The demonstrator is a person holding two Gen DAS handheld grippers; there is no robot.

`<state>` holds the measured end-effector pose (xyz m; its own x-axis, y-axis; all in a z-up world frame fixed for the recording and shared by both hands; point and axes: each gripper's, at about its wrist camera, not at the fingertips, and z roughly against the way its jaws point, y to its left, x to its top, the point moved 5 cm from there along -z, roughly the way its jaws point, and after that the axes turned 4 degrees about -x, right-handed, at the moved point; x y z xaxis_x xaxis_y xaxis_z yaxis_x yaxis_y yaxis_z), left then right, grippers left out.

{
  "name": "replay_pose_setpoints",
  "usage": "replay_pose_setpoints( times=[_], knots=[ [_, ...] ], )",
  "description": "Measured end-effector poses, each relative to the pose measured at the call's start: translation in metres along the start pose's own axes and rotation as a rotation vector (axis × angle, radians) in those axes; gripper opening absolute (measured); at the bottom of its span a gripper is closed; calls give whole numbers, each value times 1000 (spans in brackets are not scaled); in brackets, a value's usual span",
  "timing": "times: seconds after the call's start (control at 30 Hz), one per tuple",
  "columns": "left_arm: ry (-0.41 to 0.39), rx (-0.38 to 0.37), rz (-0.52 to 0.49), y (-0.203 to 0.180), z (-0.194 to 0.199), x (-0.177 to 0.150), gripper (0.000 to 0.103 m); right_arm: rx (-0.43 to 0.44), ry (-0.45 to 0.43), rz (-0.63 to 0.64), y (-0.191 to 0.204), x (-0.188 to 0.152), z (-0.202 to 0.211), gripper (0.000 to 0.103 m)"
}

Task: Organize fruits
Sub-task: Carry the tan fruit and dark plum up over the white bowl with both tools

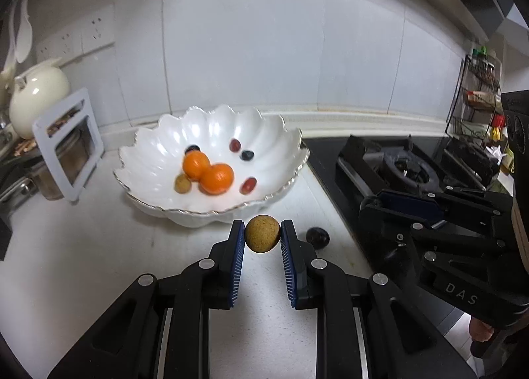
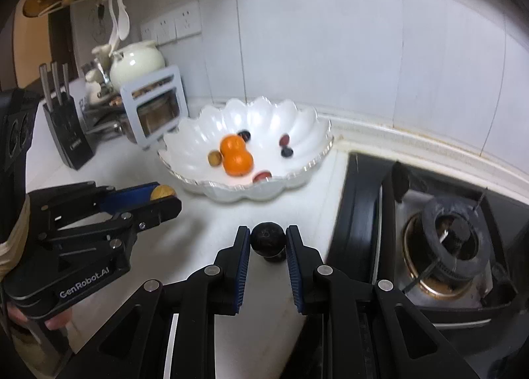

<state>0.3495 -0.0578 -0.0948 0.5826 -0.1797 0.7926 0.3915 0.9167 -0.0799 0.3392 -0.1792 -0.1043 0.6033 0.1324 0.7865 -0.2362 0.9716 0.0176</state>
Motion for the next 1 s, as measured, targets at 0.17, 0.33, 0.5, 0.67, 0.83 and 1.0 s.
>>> replay_pose_setpoints(
  times=[0.17,0.33,0.5,0.67,0.83,1.0],
  knots=[
    [-44,19,5,6,16,9,23,17,-51,-9,7,16,10,24],
    [-69,44,-1,13,23,18,23,16,-82,-1,13,31,11,24],
    [-68,50,5,24,18,28,23,9,-98,6,17,43,5,24],
    [-66,59,29,39,8,39,23,3,-100,-3,16,58,-12,24],
    [-45,71,73,57,-8,47,23,0,-86,-19,11,72,-33,24],
    [-12,72,98,69,-26,54,23,2,-57,-42,6,84,-54,24]
  ],
)
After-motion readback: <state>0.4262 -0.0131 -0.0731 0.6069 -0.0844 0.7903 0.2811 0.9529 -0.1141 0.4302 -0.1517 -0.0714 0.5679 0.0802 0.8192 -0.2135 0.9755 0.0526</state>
